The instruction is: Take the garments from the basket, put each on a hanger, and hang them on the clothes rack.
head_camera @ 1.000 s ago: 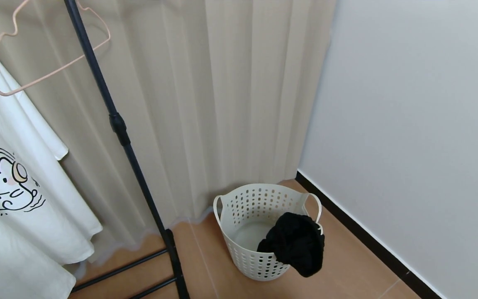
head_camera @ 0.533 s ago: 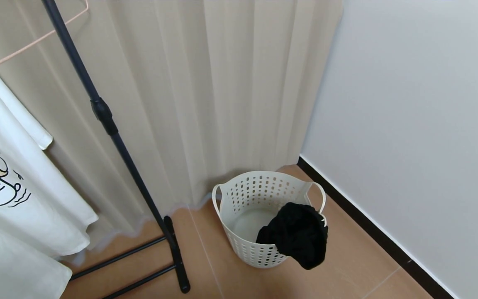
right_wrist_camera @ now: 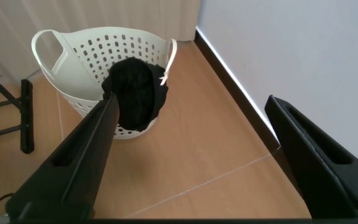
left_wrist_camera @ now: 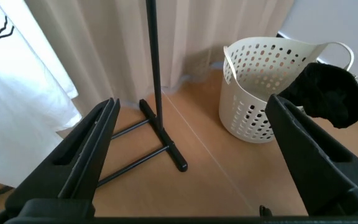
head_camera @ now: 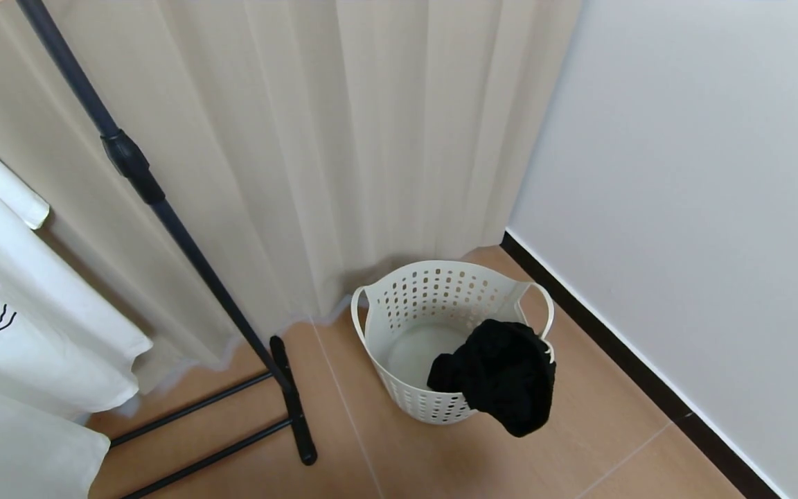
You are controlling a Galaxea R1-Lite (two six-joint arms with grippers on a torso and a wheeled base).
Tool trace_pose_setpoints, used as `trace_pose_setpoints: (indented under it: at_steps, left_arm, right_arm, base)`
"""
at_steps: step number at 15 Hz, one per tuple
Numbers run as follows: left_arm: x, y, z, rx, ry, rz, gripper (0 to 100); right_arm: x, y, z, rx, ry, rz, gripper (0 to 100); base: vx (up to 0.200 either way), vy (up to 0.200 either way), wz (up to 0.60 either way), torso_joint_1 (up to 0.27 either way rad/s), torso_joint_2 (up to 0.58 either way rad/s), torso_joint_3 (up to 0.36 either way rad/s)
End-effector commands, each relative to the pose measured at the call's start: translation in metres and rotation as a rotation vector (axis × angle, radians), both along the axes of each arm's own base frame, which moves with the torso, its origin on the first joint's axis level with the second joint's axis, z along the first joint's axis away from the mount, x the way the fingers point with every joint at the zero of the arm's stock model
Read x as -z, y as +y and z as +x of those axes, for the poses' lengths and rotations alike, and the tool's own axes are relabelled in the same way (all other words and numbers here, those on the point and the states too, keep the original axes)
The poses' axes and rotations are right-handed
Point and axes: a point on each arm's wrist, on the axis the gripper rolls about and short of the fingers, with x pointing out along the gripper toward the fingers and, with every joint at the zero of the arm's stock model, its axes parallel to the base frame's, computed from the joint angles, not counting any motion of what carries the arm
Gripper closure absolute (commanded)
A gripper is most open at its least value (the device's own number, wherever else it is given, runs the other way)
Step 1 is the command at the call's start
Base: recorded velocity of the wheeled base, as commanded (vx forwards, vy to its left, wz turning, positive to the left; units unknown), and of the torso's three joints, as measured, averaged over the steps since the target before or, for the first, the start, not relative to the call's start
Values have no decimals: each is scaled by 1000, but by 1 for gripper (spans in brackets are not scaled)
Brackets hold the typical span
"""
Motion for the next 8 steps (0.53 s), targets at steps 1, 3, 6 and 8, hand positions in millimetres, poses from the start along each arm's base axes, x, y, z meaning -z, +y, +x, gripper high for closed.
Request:
trace_pose_setpoints:
  at_steps: [1, 3, 6, 8]
  left_arm:
    - [0, 0, 0, 0, -1, 0, 0]
    - [0, 0, 0, 0, 0, 0, 0]
    - [0, 0, 0, 0, -3, 0, 0]
    - [0, 0, 0, 0, -1, 1, 0]
  right_arm:
    - [0, 0, 0, -1, 0, -1, 0]
    - [0, 0, 0, 0, 1, -4, 0]
    - [0, 0, 0, 0, 1, -6, 0]
    - [0, 0, 0, 0, 1, -6, 0]
  base:
    - [0, 0, 0, 7, 12, -188]
    - [0, 0, 0, 0, 12, -193]
    - [0, 0, 0, 2, 2, -194]
    - [0, 0, 0, 0, 5, -200]
